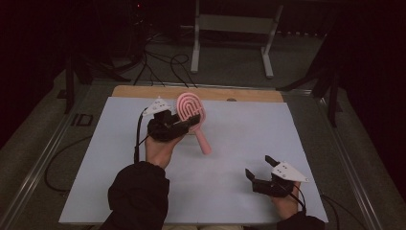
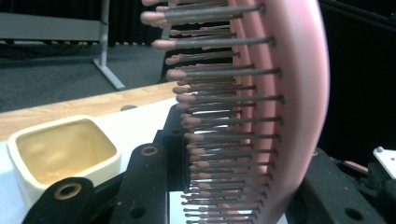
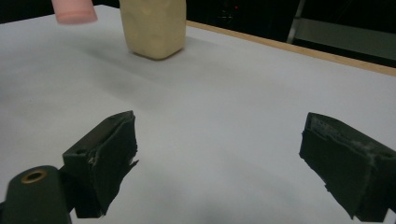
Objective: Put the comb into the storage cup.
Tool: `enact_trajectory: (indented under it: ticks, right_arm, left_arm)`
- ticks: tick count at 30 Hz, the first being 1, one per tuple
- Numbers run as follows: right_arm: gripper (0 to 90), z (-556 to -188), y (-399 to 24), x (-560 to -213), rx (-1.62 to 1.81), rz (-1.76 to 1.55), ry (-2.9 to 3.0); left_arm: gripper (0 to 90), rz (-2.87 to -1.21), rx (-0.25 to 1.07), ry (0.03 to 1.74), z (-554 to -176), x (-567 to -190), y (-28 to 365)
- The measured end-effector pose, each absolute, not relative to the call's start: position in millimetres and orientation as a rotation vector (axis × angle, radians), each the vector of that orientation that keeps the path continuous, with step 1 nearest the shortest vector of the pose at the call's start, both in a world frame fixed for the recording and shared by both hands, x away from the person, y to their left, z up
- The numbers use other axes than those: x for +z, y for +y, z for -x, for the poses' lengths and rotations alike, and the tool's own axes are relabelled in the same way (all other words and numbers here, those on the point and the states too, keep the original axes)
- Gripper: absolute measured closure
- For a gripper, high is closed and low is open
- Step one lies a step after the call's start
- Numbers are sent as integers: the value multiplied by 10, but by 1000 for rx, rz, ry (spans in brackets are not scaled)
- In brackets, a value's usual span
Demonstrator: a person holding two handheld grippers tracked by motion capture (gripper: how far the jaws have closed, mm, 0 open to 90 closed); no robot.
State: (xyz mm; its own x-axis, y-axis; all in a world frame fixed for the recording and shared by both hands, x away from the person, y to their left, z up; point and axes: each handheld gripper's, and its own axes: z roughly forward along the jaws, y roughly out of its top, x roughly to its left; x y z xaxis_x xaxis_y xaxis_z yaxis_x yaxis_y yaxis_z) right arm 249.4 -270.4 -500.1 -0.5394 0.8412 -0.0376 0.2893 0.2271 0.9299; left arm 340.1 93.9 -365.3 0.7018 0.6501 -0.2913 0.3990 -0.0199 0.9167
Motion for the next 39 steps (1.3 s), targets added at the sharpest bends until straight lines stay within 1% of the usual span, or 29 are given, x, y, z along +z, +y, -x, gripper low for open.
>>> enact_trajectory:
  ticks: [28, 39]
  right_arm:
    - [110, -2495, -2686, -5021, 1299, -1037, 1973]
    - [110, -2499, -2684, -5026, 1296, -1033, 1977]
  left_arm:
    - [641, -1621, 316, 872, -3537, -3358, 1034]
    - [641, -1638, 368, 878, -3623, -3240, 1067]
